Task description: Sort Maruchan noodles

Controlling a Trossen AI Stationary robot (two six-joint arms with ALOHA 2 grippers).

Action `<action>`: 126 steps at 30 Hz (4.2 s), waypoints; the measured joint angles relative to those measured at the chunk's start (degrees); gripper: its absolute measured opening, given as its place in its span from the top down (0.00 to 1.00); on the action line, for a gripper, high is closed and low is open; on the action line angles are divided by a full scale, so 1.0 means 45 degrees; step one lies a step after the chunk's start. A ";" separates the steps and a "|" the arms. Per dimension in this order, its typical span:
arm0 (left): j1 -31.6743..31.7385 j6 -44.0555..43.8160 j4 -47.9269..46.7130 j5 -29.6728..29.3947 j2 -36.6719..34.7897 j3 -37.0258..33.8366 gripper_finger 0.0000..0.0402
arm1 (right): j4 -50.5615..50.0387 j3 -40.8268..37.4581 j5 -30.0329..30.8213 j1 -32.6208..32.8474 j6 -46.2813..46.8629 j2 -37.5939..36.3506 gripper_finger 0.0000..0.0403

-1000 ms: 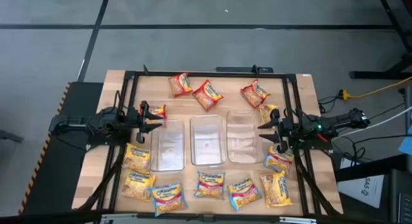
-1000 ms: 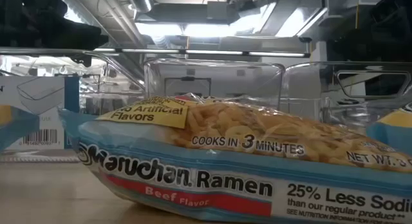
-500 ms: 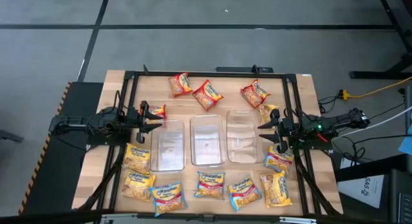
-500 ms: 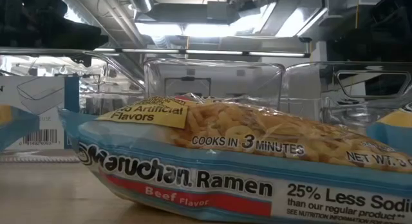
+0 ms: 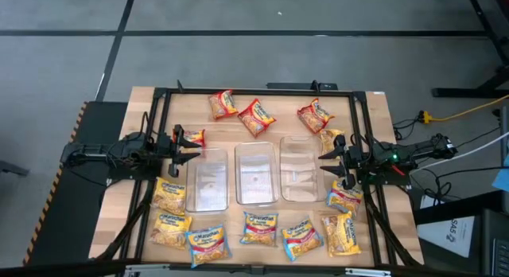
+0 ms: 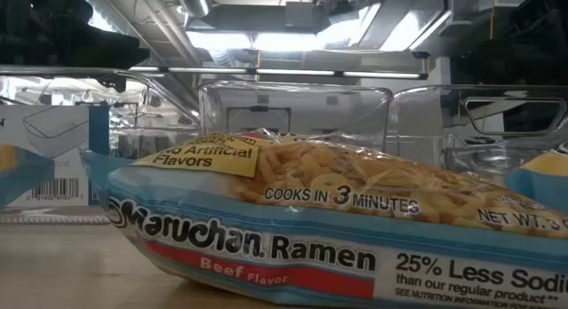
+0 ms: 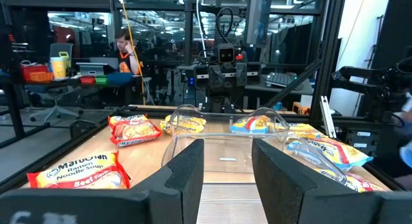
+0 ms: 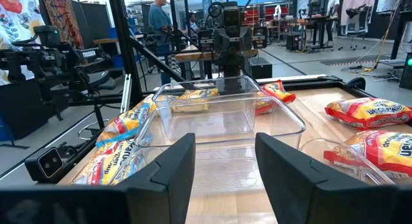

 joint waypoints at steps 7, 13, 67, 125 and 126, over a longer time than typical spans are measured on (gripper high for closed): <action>0.0000 0.0001 -0.0002 0.0002 0.0000 0.0000 0.69 | 0.0209 0.0001 0.0002 0.0002 0.0002 0.0004 0.58; 0.0000 0.0000 0.0000 -0.0001 0.0000 0.0001 0.69 | 0.0625 0.0005 -0.0097 0.0003 0.0361 -0.0001 0.58; -0.0005 -0.4312 0.0015 0.0794 0.0000 0.0001 0.69 | 0.3449 0.0000 -0.0750 -0.0002 0.3628 0.6773 0.58; -0.0004 -0.3256 -0.1070 -0.0987 0.0083 0.0001 0.69 | 0.4111 -0.0015 0.1501 0.0003 0.6556 0.7542 0.59; 0.0000 -0.3254 -0.1077 -0.1047 0.0083 0.0001 0.69 | 0.4205 -0.0015 0.1516 0.0003 0.6531 0.7539 0.59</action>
